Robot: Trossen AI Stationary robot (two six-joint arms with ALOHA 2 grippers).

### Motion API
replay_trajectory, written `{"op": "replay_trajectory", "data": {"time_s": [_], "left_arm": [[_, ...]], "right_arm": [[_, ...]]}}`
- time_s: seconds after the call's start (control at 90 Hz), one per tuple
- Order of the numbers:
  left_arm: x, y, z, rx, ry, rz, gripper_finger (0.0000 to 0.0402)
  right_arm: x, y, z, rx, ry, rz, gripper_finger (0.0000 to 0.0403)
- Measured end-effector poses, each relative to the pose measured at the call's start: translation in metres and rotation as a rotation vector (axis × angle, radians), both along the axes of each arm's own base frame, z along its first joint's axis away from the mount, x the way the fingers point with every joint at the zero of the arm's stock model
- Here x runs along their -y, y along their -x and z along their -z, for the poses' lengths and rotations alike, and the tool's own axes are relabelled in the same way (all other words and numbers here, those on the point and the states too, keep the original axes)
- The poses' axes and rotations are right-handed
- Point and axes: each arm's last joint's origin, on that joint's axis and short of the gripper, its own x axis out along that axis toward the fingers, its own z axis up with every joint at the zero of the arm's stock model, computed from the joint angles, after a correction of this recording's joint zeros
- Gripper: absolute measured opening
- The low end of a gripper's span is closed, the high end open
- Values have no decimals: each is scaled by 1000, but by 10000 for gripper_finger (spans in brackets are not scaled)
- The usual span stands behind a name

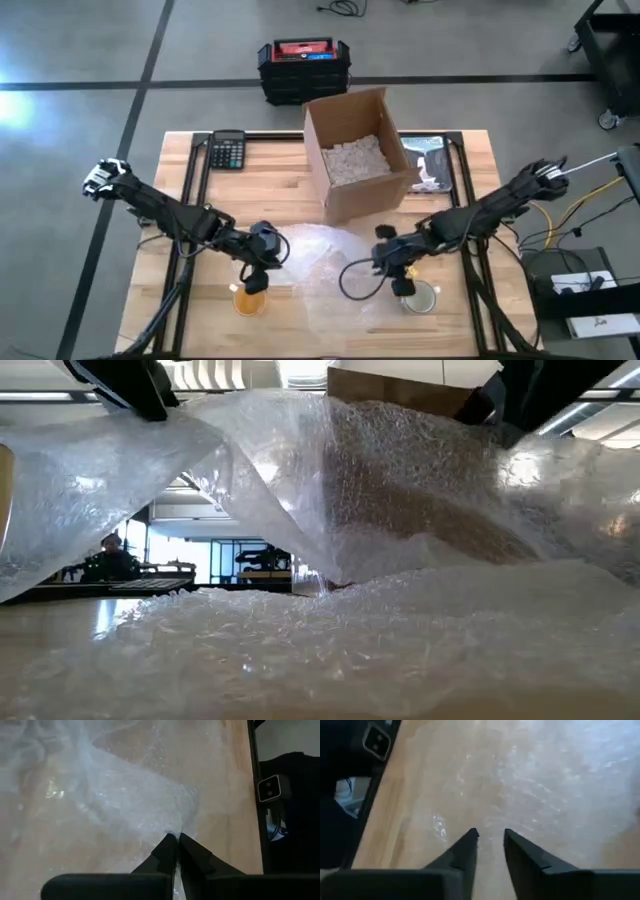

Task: Wrap mug
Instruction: Wrap the white cup in bubble wrap

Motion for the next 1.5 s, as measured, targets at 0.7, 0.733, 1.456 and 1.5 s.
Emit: {"op": "replay_trajectory", "data": {"time_s": [0.7, 0.733, 1.456, 1.5], "left_arm": [[-2, -1, 0, 14, -26, -32, 0], [-2, -1, 0, 16, -25, -32, 0], [-1, -2, -3, 42, 13, -15, 0], [1, -3, -5, 58, 52, 8, 0]], "right_arm": [[9, -14, 32, -119, 374, 208, 257], [12, -16, 40, -126, 433, 233, 255], [37, 26, -47, -121, 183, 112, 10], [38, 31, -56, -113, 83, 86, 5]]}}
